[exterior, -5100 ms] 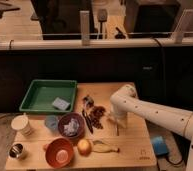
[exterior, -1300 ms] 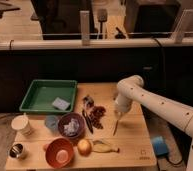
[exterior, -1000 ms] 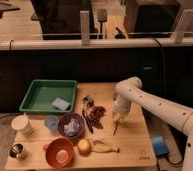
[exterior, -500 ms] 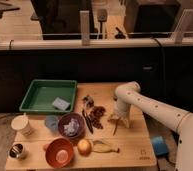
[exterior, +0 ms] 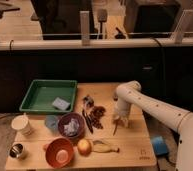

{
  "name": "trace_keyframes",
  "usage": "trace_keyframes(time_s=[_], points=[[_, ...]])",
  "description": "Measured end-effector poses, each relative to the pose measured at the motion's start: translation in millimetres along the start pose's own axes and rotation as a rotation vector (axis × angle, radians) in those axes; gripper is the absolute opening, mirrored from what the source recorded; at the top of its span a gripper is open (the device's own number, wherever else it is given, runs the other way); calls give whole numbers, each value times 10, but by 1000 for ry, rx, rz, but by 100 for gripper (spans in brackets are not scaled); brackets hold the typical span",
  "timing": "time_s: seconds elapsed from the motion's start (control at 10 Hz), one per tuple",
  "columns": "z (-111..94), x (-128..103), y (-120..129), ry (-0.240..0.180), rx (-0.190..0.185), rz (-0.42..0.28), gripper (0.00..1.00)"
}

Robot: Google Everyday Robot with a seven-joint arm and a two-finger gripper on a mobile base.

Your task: Place fork in table surface

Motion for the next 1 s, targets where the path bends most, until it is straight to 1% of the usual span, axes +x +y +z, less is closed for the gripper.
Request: trace_keyframes(time_s=[0.3, 0.5, 0.6, 1.0], points=[[-28, -14, -19, -4, 2, -3, 33], [22, -8, -10, -13, 0, 5, 33], [31, 12, -19, -11, 4, 10, 33], [-10, -12, 5, -14, -8, 7, 33]])
